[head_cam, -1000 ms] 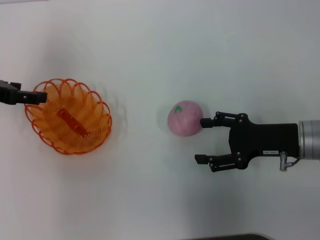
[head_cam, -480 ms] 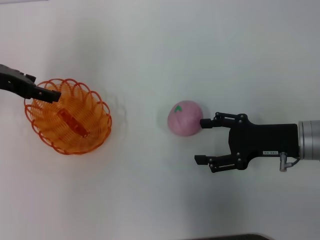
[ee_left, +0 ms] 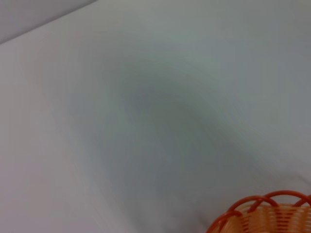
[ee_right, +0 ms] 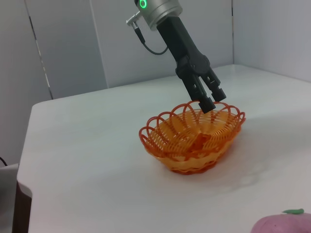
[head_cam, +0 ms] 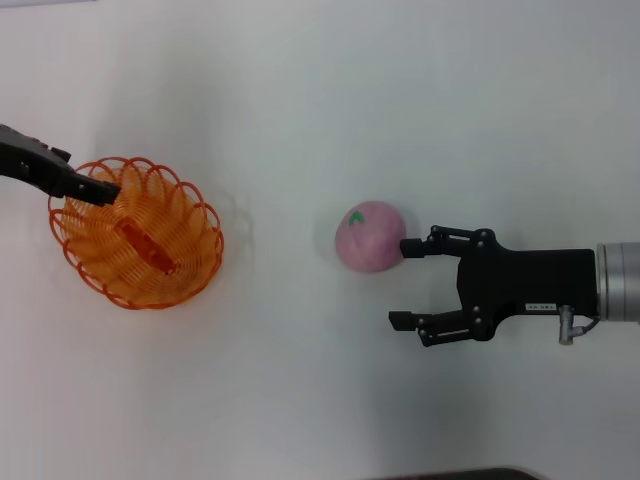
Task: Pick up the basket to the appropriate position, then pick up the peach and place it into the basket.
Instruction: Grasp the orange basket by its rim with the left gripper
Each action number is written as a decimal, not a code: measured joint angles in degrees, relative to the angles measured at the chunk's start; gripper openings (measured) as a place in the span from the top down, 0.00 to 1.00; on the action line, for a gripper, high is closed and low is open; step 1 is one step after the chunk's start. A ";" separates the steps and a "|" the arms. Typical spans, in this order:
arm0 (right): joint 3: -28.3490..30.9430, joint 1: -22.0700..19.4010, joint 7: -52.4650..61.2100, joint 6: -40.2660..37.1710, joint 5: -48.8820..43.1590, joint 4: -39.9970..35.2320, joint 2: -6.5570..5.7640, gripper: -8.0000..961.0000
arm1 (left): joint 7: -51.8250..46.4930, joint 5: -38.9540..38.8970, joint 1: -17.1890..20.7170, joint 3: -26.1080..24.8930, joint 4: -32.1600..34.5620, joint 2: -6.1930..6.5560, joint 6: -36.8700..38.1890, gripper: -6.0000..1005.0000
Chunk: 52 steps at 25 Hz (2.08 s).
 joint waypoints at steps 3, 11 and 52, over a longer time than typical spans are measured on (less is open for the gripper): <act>0.00 0.02 0.00 0.12 0.00 0.15 0.00 0.04 | -0.01 0.65 0.34 1.53 -0.28 -0.40 -0.96 0.12; -0.08 0.06 0.00 0.17 0.00 0.19 0.00 0.04 | -0.04 1.59 0.34 1.87 -0.13 -1.09 -1.27 0.14; 0.17 0.42 0.00 0.25 0.00 0.19 0.00 0.04 | -4.01 9.10 -0.65 2.17 2.30 -3.35 -2.96 0.87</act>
